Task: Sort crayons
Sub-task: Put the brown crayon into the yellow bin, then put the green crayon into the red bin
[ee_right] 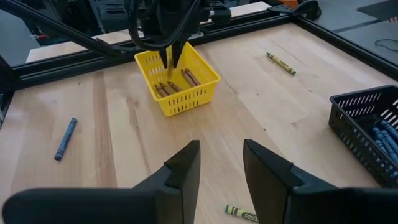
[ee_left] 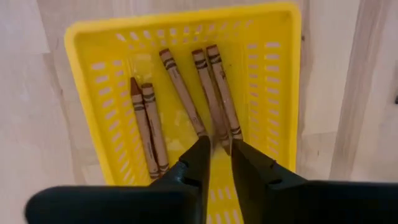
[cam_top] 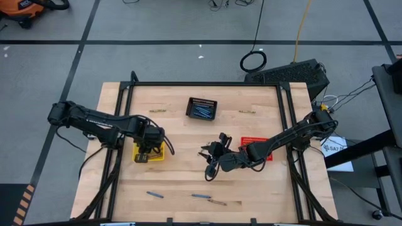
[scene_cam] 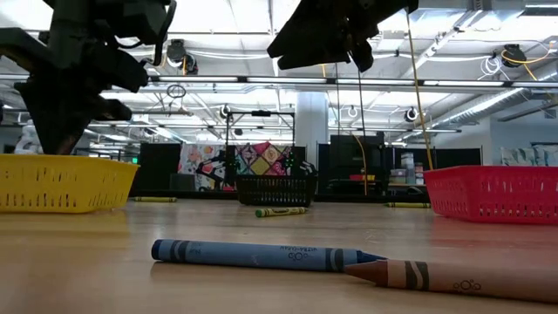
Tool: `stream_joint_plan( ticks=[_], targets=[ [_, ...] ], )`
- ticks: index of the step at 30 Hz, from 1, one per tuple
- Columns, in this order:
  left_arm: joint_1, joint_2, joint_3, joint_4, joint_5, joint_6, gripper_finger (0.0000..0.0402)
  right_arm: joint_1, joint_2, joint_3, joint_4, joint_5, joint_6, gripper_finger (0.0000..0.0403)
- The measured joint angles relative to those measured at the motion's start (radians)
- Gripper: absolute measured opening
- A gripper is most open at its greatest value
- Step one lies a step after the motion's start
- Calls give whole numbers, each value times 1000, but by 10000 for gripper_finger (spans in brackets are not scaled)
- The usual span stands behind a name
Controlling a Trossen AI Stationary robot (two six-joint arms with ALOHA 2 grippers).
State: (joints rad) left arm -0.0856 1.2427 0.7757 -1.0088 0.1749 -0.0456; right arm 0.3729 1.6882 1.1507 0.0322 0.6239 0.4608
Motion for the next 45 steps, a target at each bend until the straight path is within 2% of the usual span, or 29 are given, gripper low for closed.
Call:
stream_joint_plan(
  ticks=[4,11,19,30,35,42,45],
  targets=[
    [0,0,0,9,-66,0,79,0,0,0,0,0,-1,109],
    [17,0,21,0,-165,68,81,0,0,0,-12,0,-3,109],
    [168,0,96,13,-244,231,82,0,0,0,-55,-1,-4,109],
    [495,1,98,127,-236,468,82,0,0,0,-138,-1,-2,109],
    [626,46,98,152,-230,534,82,0,0,0,-144,-1,-12,109],
    [720,157,97,265,-84,533,82,0,0,0,-144,-1,-13,109],
    [733,194,97,280,-71,570,82,0,0,0,-150,-1,-12,109]
  ],
)
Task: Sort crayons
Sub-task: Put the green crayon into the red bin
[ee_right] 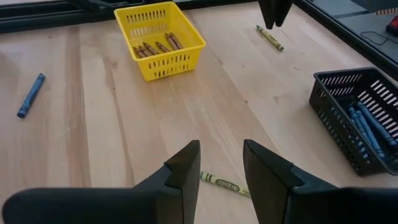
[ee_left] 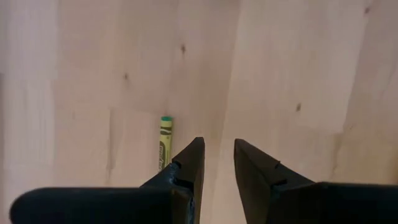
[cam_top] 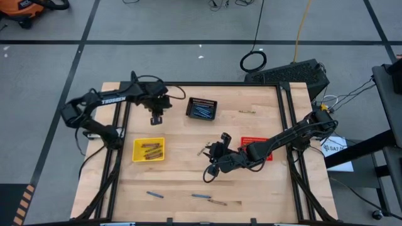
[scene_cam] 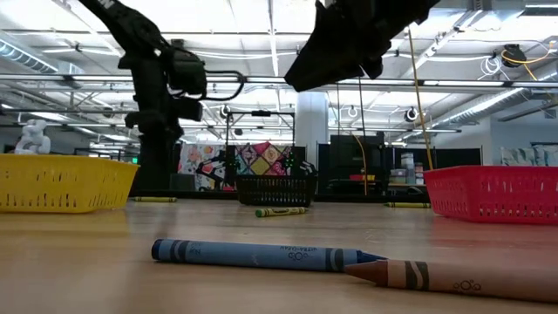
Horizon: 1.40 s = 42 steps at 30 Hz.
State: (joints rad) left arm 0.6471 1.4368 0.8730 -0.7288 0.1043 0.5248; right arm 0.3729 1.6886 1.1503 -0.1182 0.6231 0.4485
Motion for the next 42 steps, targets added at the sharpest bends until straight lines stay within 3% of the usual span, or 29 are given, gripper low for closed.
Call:
stream_joint_plan(
  ticks=[5,30,38,42],
  targets=[
    [25,62,0,-1,-7,58,82,2,0,0,-39,0,25,109],
    [185,245,4,87,-33,60,81,2,0,0,-60,0,34,109],
    [176,254,3,82,-31,59,11,2,0,0,-59,0,36,109],
    [175,255,3,78,-31,59,9,2,0,0,-59,0,44,109]
  ],
)
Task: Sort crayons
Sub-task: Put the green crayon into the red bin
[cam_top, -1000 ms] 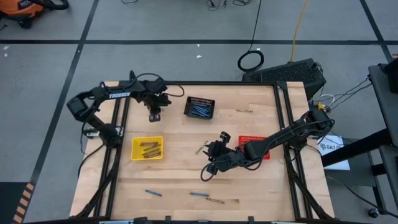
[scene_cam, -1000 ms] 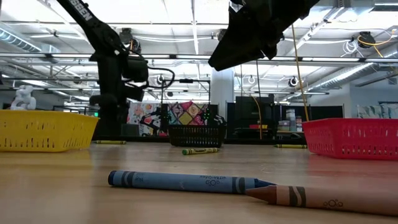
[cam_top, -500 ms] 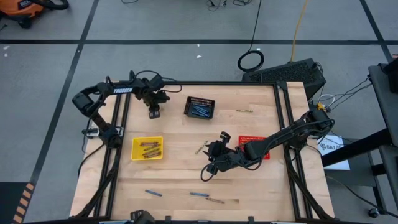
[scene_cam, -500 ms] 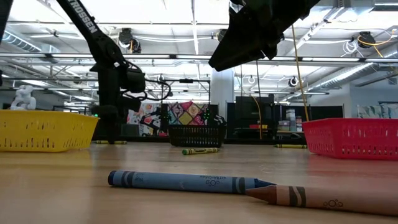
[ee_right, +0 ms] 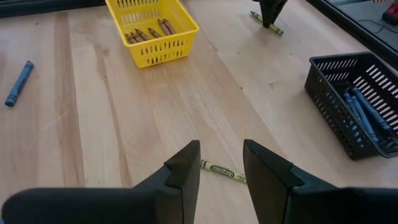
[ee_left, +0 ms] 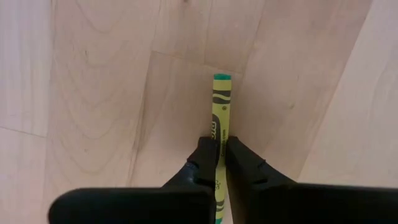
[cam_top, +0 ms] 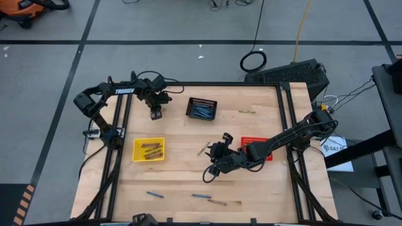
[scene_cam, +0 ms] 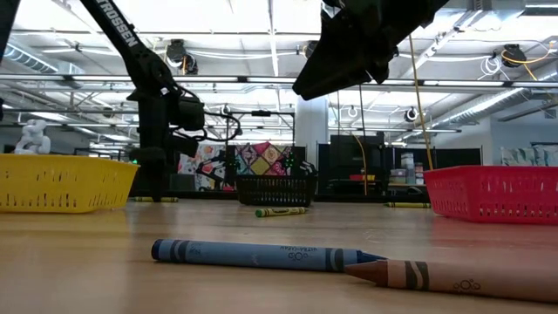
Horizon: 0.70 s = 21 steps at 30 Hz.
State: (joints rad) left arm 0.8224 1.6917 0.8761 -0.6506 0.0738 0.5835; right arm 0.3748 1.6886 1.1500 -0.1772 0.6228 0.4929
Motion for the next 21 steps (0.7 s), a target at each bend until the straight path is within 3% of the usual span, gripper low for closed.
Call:
stream_joint_plan(
  ticks=[7,12,21],
  targets=[
    [0,-17,38,-69,11,-48,9,0,0,0,1,-26,80,109],
    [-3,-95,61,-83,201,-55,9,0,0,0,31,-104,94,109],
    [-102,-224,60,-23,486,-109,9,0,0,0,41,-102,88,109]
  ],
)
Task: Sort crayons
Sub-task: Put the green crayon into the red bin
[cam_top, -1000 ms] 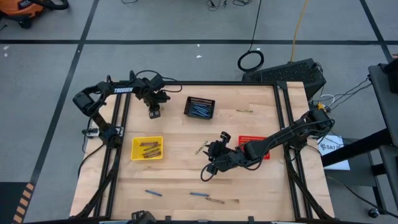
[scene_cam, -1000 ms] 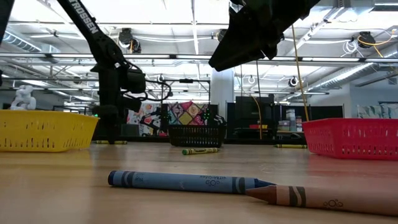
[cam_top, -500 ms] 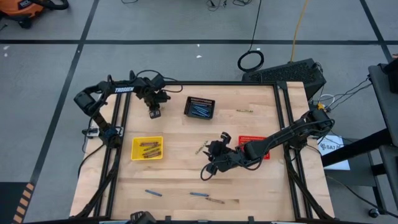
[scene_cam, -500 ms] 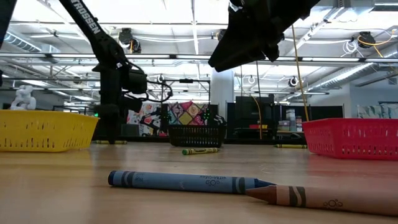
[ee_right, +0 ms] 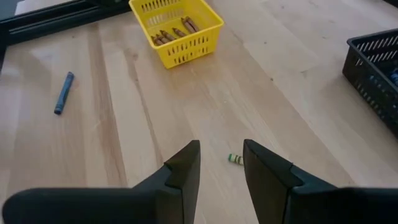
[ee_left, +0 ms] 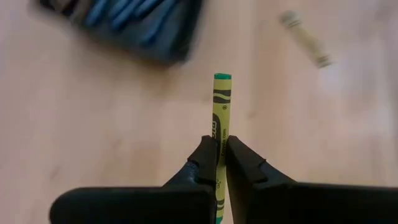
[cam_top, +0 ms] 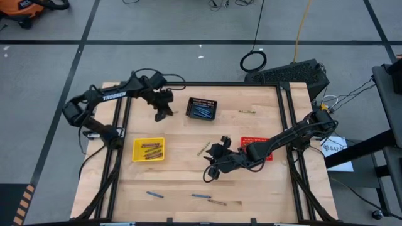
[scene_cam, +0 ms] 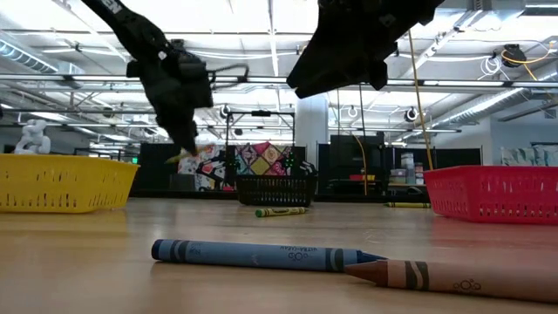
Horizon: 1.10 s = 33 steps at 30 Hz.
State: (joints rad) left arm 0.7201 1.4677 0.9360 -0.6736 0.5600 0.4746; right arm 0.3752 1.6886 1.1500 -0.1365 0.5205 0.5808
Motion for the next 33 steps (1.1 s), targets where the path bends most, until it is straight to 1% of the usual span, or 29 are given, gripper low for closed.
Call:
stream_joint_plan(
  ticks=[3,6,9,14,17,19,21,23,27,33],
  targets=[
    [-58,-27,1,45,62,-25,9,0,0,0,50,0,-5,109],
    [-123,-40,1,109,145,-45,9,0,0,0,122,3,-58,109],
    [-193,-40,1,219,205,-103,9,0,0,0,164,11,-105,109],
    [-317,-40,1,456,260,-168,9,-2,0,0,177,43,-129,109],
    [-385,-40,2,581,299,-195,9,-2,0,0,176,114,-130,109],
    [-421,-40,2,633,303,-208,8,-2,0,0,171,173,-131,109],
    [-453,-40,2,668,303,-208,9,-2,0,0,171,210,-149,109],
    [-480,-40,2,692,283,-208,8,-3,0,0,179,212,-177,109],
    [-523,-40,2,716,178,-208,8,-2,0,0,194,210,-233,109],
    [-568,-41,2,778,147,-259,8,-6,0,0,222,216,-300,109]
  ],
)
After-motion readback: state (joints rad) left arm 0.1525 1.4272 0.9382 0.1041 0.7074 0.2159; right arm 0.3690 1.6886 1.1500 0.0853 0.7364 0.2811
